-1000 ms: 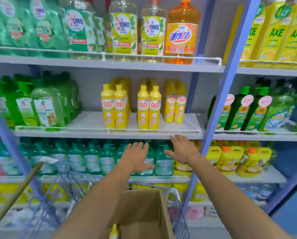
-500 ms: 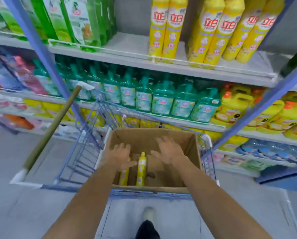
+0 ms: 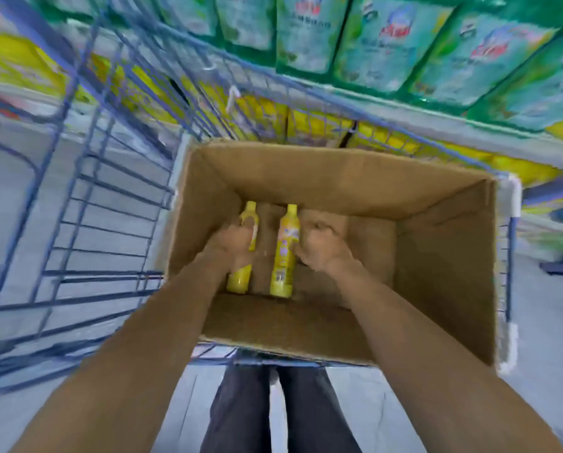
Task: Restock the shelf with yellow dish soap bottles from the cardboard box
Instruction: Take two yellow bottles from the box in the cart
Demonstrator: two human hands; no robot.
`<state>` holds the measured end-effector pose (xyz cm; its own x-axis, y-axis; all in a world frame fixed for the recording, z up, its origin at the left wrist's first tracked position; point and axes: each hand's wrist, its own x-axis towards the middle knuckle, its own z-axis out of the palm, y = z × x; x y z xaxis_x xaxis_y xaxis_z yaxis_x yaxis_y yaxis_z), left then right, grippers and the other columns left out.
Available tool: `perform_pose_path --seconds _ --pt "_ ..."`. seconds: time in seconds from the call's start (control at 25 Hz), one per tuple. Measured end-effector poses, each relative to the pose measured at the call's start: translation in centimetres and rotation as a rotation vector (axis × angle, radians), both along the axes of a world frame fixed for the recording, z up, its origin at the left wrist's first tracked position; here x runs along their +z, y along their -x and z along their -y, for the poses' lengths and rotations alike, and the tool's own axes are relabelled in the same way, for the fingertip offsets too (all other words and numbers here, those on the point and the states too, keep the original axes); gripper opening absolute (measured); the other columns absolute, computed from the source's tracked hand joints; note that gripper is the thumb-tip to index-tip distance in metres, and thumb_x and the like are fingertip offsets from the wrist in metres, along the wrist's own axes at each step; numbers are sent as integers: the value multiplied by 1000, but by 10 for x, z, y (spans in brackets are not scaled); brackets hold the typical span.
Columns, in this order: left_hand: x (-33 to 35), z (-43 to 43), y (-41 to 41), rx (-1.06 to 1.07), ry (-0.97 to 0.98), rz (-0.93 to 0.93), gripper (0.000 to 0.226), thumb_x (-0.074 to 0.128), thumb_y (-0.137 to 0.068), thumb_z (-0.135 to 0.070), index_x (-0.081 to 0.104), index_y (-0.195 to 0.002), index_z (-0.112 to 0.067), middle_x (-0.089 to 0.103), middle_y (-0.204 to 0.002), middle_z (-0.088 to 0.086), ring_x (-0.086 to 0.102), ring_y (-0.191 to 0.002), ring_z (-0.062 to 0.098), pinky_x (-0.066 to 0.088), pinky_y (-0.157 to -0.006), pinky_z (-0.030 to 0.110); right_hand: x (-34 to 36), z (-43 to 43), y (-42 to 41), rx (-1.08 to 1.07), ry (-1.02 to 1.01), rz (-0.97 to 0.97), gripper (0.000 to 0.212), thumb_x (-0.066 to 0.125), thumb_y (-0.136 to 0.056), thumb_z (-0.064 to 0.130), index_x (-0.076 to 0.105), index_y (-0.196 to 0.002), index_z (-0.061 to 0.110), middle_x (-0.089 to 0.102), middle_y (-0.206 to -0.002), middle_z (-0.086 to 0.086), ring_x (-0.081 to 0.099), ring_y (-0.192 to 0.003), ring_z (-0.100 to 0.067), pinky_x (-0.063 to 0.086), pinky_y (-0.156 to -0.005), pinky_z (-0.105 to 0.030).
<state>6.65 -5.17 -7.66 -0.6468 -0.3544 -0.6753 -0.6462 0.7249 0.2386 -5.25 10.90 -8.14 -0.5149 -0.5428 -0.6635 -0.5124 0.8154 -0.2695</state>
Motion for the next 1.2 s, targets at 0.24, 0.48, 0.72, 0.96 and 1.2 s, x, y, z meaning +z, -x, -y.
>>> perform_pose_path --seconds 0.24,0.48,0.72,0.96,1.2 --pt "-113 25 42 82 -6 -46 73 70 -89 -41 40 -137 5 43 -139 28 40 -132 40 31 -106 39 -110 34 20 -162 27 49 56 62 -93 48 55 -132 9 54 -132 -19 52 -124 -37 43 -99 -40" --pt "-151 23 38 268 -3 -154 75 77 -82 -31 44 -144 -7 51 -144 18 47 -133 37 37 -108 37 -145 45 17 -420 76 69 63 74 -83 47 56 -129 7 61 -129 -16 55 -124 -34 45 -97 -37" --pt "-151 21 42 407 -128 -102 65 83 -72 -35 59 -131 -21 65 -127 16 58 -121 38 49 -99 39 -138 25 10 -605 97 116 62 82 -73 46 62 -122 14 70 -117 -11 65 -112 -31 54 -89 -33" --pt "-110 10 27 372 -302 -248 73 81 -48 -50 66 -114 -23 70 -113 9 66 -107 31 54 -93 42 -78 -11 -1 -634 212 63 52 84 -69 44 63 -106 16 70 -103 -9 66 -102 -30 54 -81 -34" --pt "41 -13 49 269 -499 -572 59 85 -51 -43 62 -104 -33 71 -100 -1 66 -94 20 55 -89 50 82 -34 14 -500 366 -95 54 84 -71 46 62 -109 15 73 -104 -10 66 -101 -34 41 -75 -32"
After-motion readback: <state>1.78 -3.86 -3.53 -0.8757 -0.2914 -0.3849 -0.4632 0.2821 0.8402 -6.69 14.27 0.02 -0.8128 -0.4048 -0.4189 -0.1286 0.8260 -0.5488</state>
